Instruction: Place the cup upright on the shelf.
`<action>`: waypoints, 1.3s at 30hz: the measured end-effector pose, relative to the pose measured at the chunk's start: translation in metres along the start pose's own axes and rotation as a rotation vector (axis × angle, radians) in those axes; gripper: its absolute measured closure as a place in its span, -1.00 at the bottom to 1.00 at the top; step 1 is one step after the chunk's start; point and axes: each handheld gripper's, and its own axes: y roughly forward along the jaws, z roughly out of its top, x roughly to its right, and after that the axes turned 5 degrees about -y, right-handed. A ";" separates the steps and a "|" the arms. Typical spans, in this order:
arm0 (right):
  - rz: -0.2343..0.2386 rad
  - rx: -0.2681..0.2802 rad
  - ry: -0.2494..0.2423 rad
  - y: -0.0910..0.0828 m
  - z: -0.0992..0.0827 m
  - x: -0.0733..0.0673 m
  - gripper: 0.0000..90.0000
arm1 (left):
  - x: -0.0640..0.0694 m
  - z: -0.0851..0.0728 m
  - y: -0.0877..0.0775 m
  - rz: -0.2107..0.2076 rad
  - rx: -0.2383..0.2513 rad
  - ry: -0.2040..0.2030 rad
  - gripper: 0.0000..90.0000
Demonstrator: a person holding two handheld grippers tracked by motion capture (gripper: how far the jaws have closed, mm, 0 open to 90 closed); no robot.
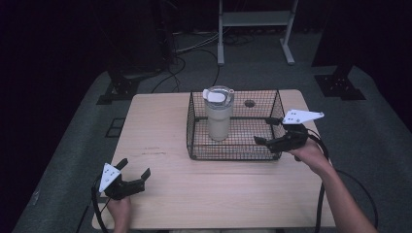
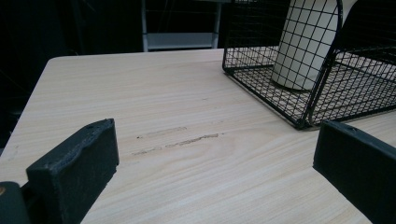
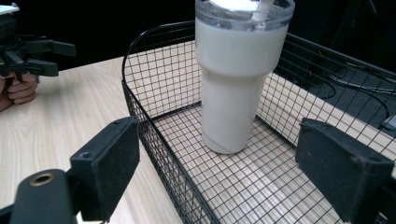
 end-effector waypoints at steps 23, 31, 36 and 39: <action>0.037 0.012 -0.036 -0.023 -0.034 -0.032 -0.71 | 0.000 0.000 0.000 0.001 -0.003 0.001 -1.00; 0.034 0.029 -0.042 -0.036 -0.045 -0.041 -0.71 | 0.000 0.000 0.000 0.003 -0.001 0.000 -1.00; 0.035 0.021 -0.031 -0.037 -0.053 -0.044 -0.71 | 0.000 0.000 -0.001 0.002 -0.001 0.000 -1.00; 0.038 0.010 -0.027 -0.037 -0.059 -0.045 -0.71 | 0.001 0.000 -0.001 0.002 0.001 0.002 -1.00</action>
